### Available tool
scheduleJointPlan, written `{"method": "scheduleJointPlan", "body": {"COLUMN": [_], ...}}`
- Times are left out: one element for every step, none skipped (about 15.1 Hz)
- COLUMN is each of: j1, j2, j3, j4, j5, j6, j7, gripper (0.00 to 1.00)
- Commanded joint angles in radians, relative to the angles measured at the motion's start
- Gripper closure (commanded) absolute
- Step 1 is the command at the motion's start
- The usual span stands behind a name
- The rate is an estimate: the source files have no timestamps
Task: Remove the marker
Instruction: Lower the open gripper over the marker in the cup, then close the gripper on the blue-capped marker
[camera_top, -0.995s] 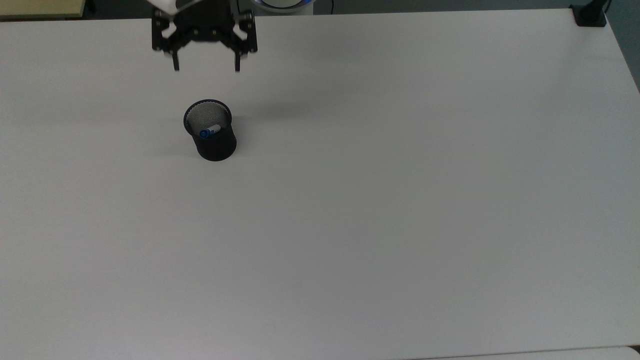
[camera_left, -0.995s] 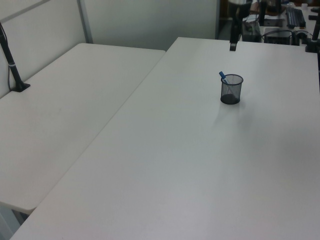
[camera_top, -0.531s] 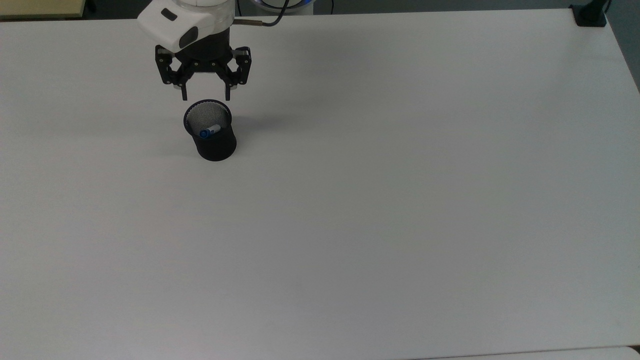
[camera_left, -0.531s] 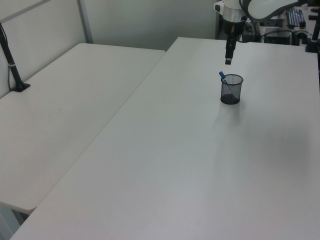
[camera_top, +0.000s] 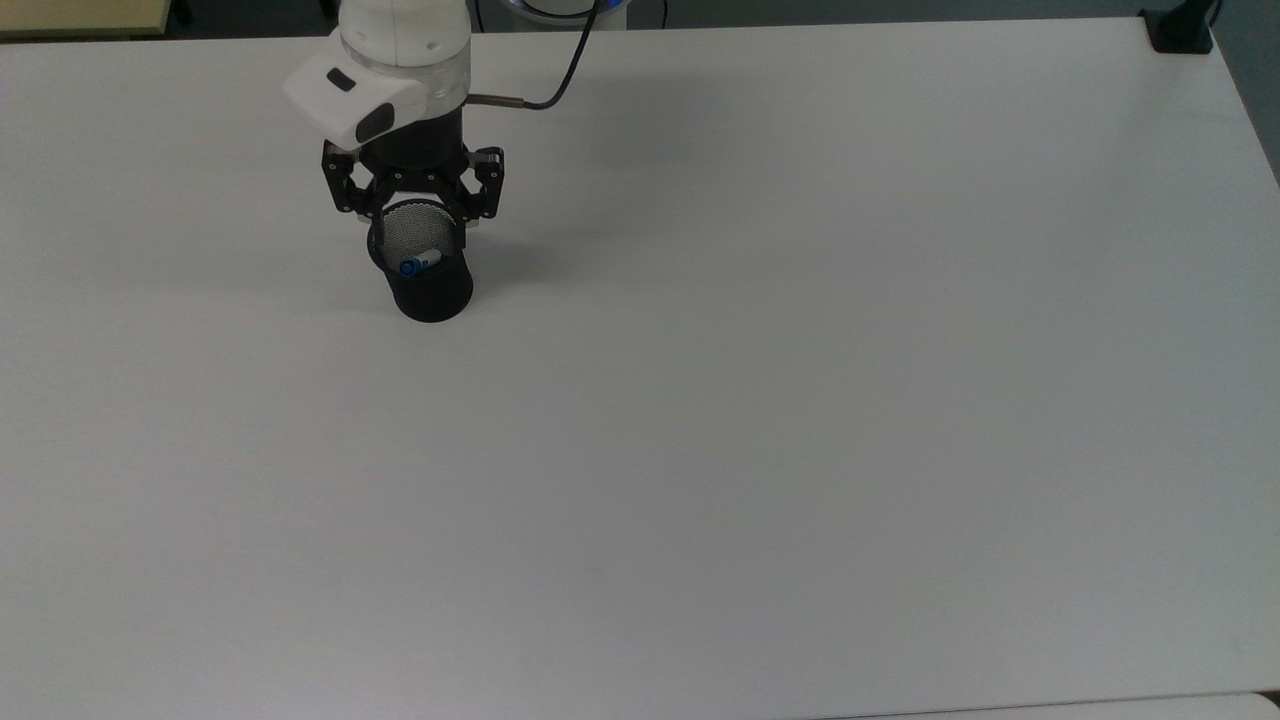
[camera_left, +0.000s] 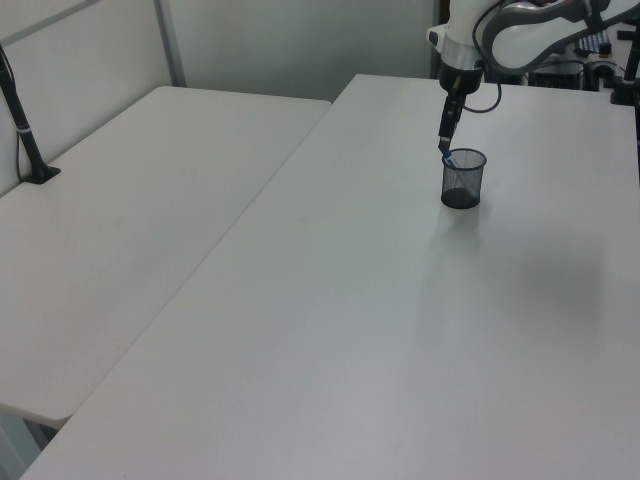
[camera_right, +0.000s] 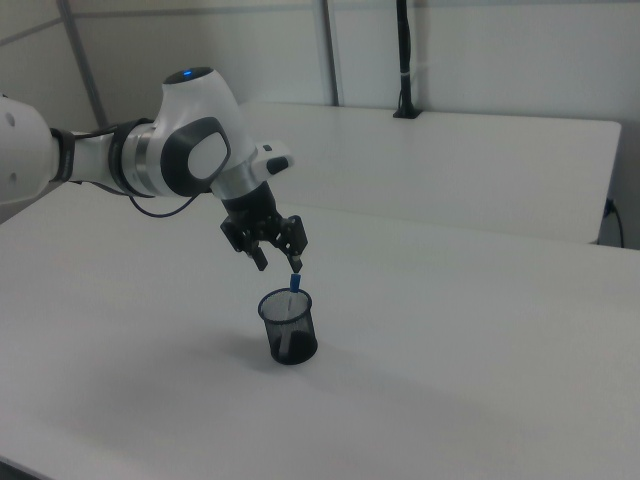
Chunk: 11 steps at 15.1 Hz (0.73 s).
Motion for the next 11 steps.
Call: {"method": "scheduleJointPlan", "body": {"j1": [-0.005,-0.005,-0.005,-0.007,-0.007,-0.005,-0.005,-0.005,-0.005,-0.005,-0.005], "j2": [0.011,0.020,0.023,0.029,0.037,0.045,0.049,0.052,0.054,0.055,0.055], "j3": [0.001,0.001,0.000,0.001,0.001,0.001,0.001,0.001,0.001,0.001,0.001], "j4": [-0.027,-0.027,-0.026,-0.026,-0.027,-0.027,-0.027,-0.026,-0.024,-0.026,-0.026], "j5": [0.008,0.006,0.003,0.002,0.002,0.000,-0.009,-0.024,-0.034,-0.034,-0.034], "j6": [0.084,0.092,0.100,0.110,0.118,0.120,0.123,0.123,0.124,0.132,0.135], "j7": [0.016,0.024,0.042,0.048,0.050,0.061,0.083,0.094,0.101,0.102,0.102], "gripper": [0.28,0.28,0.28,0.28,0.29,0.29,0.31,0.35,0.42,0.47,0.57]}}
